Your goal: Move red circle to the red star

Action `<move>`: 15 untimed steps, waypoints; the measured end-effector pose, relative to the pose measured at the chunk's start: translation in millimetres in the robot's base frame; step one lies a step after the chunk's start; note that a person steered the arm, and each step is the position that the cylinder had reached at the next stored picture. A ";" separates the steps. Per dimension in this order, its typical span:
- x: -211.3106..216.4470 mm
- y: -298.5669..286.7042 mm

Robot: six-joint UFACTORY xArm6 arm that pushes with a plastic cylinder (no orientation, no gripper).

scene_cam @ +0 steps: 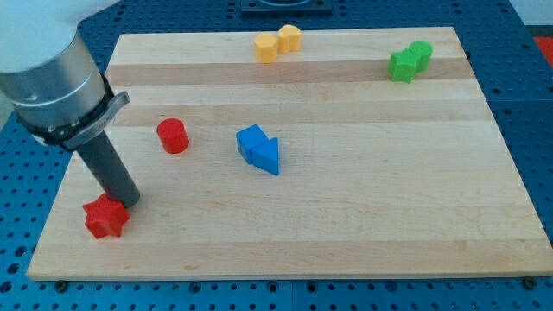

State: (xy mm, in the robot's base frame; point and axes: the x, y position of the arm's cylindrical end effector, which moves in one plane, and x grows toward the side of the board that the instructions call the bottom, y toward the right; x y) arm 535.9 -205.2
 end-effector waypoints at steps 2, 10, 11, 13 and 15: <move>1.5 0.0; -139.4 69.9; -118.9 65.5; -26.3 20.3; 15.3 16.4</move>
State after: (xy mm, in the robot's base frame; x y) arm 551.2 -188.8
